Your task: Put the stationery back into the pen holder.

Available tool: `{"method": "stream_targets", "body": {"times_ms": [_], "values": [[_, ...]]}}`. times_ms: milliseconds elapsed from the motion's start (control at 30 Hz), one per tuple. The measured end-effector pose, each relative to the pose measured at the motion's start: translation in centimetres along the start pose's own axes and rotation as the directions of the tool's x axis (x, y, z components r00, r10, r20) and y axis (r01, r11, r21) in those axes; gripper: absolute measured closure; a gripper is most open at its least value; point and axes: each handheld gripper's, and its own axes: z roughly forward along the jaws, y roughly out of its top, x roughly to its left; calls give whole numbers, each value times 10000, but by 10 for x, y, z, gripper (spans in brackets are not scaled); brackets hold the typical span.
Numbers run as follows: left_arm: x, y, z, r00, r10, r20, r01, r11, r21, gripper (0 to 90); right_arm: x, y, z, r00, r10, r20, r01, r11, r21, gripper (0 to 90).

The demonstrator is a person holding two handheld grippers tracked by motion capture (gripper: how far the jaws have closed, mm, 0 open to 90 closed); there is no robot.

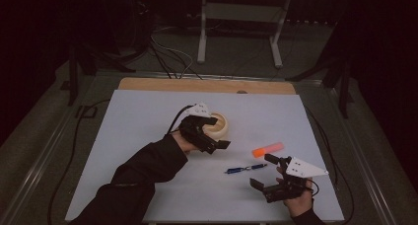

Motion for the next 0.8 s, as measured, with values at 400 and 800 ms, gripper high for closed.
{"method": "stream_targets", "body": {"times_ms": [400,800], "values": [[-18,-13,24,9980,534,344,-546,9979,357,16,-3,4,-7,9996,97,258,-88,9994,-347,0],[-32,-28,51,9945,877,564,-919,9929,756,20,-6,7,-13,9989,268,395,-240,9974,-680,0]]}}
